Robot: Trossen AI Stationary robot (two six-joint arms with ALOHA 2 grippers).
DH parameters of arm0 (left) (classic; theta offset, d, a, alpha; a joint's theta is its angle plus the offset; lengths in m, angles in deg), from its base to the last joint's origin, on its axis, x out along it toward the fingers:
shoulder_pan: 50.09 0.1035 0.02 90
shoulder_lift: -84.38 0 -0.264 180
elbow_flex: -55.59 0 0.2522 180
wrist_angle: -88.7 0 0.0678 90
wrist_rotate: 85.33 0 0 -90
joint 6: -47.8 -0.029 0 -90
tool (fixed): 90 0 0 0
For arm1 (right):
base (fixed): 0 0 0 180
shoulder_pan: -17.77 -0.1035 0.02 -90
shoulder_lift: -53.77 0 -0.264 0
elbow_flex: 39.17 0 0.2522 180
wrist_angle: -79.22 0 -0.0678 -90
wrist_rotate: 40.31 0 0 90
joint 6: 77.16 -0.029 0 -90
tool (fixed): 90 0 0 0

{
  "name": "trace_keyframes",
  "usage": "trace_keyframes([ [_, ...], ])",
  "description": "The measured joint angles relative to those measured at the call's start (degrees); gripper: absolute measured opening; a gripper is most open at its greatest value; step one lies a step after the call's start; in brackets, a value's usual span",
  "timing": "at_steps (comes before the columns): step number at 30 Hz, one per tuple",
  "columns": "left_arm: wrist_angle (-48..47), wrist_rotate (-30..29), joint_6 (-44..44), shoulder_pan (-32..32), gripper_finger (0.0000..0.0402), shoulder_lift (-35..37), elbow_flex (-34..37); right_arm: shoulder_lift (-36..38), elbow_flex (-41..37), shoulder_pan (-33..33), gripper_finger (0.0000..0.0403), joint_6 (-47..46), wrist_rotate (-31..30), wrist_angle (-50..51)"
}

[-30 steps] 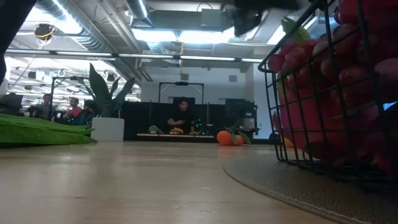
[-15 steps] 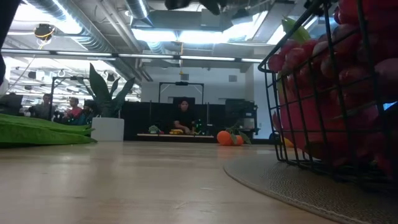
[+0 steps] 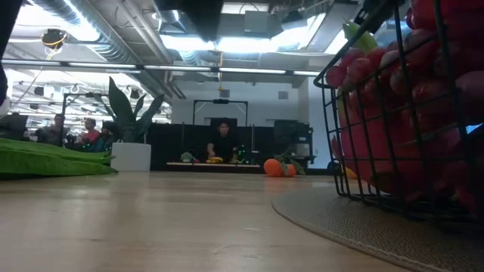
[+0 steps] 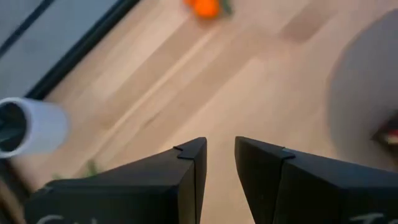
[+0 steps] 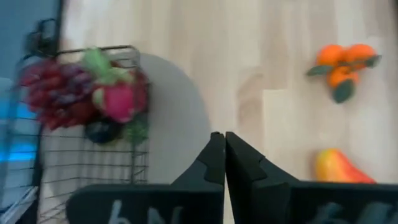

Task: Build produce basket
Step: Put the red mango into the black wire basket

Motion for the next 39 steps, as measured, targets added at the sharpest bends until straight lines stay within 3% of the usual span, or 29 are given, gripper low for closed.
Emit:
trace_keyframes([
  [6, -7.49, -0.38, -2.91, 3.56, 0.0071, 0.0, 0.0, -5.32, 0.0, 0.07, 0.0, -5.51, -3.46, -7.49],
  [15, -7.87, -0.35, -14.55, 9.17, 0.0071, 0.11, 0.0, -15.89, 0.0, 0.13, 0.0005, -10.9, -3.47, -13.99],
  [20, -7.87, -0.23, -18.15, 12.96, 0.0071, 0.13, 0.0, -21.02, 0.0, 0.15, 0.0047, -10.75, -6.18, -17.76],
  [24, -7.87, 0.66, -18.82, 16.11, 0.0071, 0.13, 0.0, -24.4, 0.0, 0.21, 0.0097, -10.57, -11.99, -21.02],
  [28, -7.85, 3.71, -17.94, 18.9, 0.0071, 0.13, 0.0, -28.11, 0.0, 1.12, 0.0133, -10.62, -15.3, -23.8],
  [36, -7.63, 4.52, -17.88, 22.01, 0.0071, 0.13, 0.0, -35.26, 0.0, 2.9, 0.0142, -3.6, -15.44, -24.41],
  [39, -7.59, 4.52, -17.84, 22.65, 0.0071, 0.13, 0.0, -36.36, 0.0, 3.21, 0.0142, -3.48, -18.11, -22.0],
])
